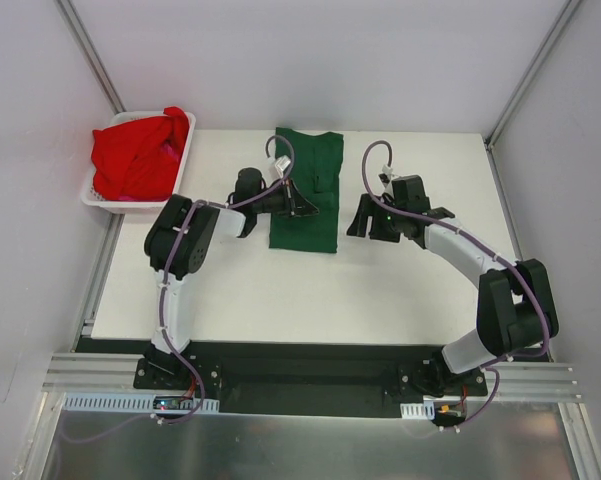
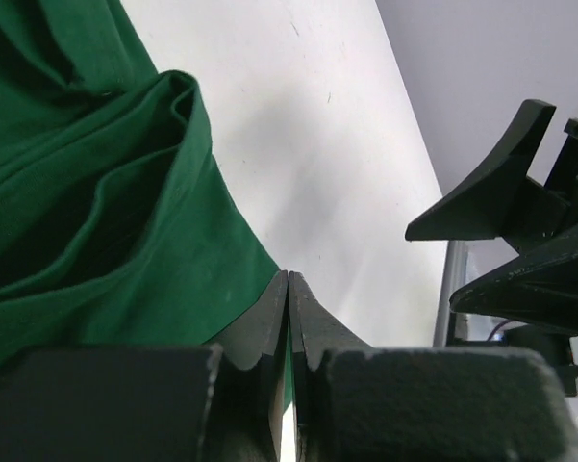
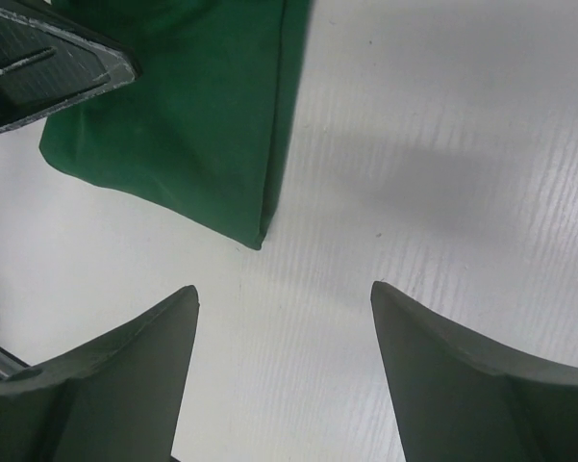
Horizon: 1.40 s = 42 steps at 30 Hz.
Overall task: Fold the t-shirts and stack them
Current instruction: Fold the tshirt
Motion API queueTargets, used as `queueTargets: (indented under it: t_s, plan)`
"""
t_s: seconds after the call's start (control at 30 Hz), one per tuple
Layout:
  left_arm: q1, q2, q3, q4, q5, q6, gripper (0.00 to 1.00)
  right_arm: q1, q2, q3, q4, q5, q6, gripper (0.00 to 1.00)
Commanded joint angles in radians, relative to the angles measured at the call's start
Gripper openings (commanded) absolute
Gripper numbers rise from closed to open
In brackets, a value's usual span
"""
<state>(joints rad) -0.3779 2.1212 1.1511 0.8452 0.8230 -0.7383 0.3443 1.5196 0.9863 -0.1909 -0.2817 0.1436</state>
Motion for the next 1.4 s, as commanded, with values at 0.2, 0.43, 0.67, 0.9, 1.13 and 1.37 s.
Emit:
queueTargets:
  t_s: [0.2, 0.43, 0.67, 0.9, 1.13, 1.37]
  plan:
    - [0.007, 0.098, 0.162, 0.167, 0.096, -0.111, 0.0, -0.013, -0.022, -0.018, -0.019, 0.027, -0.026, 0.76]
    - [0.01, 0.141, 0.234, 0.08, 0.044, -0.055, 0.0, -0.019, -0.027, -0.017, -0.03, 0.026, -0.03, 0.76]
    - [0.027, 0.213, 0.303, 0.042, 0.002, -0.049, 0.0, -0.031, -0.035, -0.023, -0.039, 0.024, -0.038, 0.76]
    - [0.039, 0.275, 0.387, -0.03, -0.057, -0.07, 0.0, -0.05, -0.056, -0.037, -0.047, 0.019, -0.042, 0.76]
    - [0.042, 0.306, 0.466, -0.199, -0.102, -0.033, 0.0, -0.071, -0.075, -0.054, -0.047, 0.009, -0.045, 0.76]
    - [0.042, 0.315, 0.504, -0.311, -0.087, -0.019, 0.0, -0.091, -0.098, -0.072, -0.048, 0.004, -0.047, 0.76]
